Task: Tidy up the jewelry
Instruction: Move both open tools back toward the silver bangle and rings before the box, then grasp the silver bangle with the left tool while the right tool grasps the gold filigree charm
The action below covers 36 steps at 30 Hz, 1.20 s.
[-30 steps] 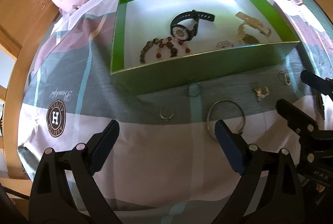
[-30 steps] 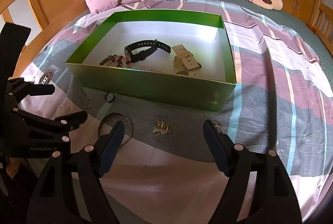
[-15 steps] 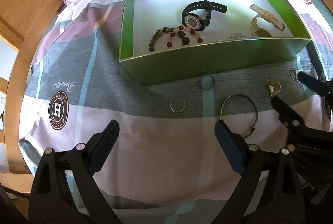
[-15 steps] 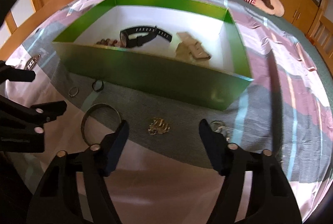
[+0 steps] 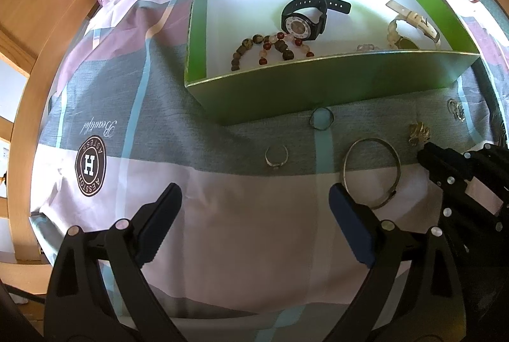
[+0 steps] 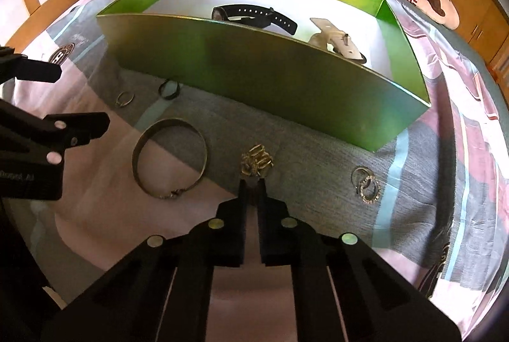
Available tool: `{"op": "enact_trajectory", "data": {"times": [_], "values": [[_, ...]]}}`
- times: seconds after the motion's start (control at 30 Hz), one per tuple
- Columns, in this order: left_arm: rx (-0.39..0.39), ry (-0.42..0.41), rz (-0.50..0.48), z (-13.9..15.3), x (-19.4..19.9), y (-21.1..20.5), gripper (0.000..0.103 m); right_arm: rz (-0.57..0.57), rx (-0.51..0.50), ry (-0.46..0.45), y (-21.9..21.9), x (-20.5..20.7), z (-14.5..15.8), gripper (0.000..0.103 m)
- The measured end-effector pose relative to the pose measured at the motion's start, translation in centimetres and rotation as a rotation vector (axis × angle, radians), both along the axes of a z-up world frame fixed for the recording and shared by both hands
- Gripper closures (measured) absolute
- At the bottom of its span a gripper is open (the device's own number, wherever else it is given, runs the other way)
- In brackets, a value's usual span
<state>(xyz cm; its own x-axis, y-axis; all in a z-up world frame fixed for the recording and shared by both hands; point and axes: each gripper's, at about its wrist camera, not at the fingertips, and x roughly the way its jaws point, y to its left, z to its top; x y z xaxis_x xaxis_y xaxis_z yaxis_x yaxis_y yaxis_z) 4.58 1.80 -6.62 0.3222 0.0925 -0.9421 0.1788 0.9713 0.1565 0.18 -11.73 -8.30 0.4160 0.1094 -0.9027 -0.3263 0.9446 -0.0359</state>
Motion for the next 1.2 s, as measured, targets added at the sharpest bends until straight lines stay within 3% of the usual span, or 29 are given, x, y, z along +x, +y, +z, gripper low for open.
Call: {"op": "enact_trajectory", "data": {"times": [0.3,0.73,0.9,0.97,1.2], "values": [[0.017,0.008,-0.01,-0.4,-0.2,-0.2,0.01,-0.097,0.026,0.019,-3.2,0.1,0.2,0.095],[0.041,0.02,-0.035,-0.9,-0.4,-1.0,0.01,-0.134,0.047,0.022,-4.6,-0.3,0.7,0.095],[0.011,0.02,-0.044,-0.7,-0.7,-1.1,0.01,-0.168,0.077,0.003,-5.5,-0.3,1.7,0.081],[-0.01,0.022,-0.056,-0.6,-0.9,-1.3,0.01,-0.186,0.081,-0.001,-5.8,-0.1,1.8,0.064],[-0.073,0.045,-0.138,-0.4,-1.8,-2.7,0.01,-0.221,0.084,-0.014,-6.4,0.0,2.2,0.045]]}}
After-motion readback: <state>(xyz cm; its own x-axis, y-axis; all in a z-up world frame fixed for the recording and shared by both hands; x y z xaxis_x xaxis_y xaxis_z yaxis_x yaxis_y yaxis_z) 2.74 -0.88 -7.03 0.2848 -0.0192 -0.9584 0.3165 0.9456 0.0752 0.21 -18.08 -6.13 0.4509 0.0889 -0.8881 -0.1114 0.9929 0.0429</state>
